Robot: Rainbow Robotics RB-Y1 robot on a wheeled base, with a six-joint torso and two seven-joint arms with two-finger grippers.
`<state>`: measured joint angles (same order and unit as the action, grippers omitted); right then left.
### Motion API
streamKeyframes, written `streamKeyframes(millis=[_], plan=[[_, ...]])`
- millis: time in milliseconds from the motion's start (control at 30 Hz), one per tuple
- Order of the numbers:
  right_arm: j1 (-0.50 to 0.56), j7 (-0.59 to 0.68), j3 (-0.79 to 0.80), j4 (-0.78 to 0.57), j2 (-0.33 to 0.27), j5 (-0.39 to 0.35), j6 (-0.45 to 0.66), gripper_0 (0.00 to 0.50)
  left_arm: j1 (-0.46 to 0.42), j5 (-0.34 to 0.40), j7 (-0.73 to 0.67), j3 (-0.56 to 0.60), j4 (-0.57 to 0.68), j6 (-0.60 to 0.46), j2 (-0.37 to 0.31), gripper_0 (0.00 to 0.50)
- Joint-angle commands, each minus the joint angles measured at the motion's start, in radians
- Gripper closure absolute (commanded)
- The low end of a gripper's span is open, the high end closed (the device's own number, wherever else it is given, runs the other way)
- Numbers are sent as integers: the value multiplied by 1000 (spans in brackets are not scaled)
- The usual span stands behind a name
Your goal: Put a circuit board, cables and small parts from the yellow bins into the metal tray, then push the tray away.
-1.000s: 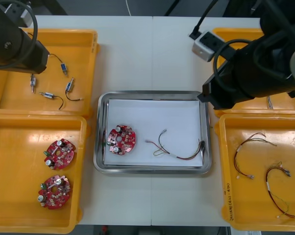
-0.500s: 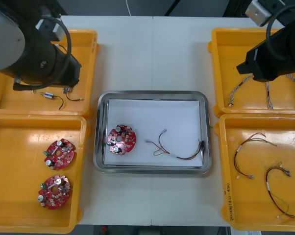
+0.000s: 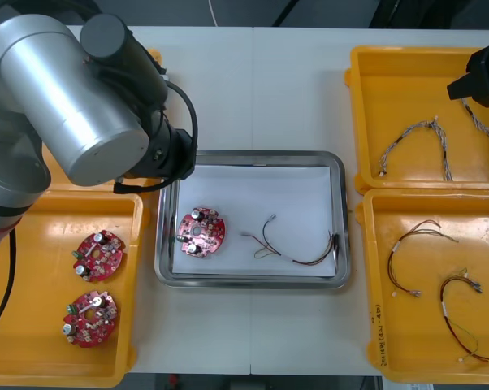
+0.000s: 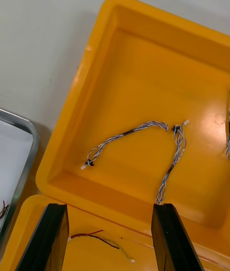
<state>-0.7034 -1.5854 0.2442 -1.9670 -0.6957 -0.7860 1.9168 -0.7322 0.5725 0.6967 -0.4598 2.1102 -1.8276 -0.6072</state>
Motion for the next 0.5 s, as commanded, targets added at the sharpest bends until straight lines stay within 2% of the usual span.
streamKeyframes(millis=[33,500], plan=[[-53,15,60,54,-44,37,3,0,2,-43,-49,-68,-33,50,46,500],[-68,-16,93,274,-76,110,3,0,-6,-95,-77,-189,-216,257,87,499]])
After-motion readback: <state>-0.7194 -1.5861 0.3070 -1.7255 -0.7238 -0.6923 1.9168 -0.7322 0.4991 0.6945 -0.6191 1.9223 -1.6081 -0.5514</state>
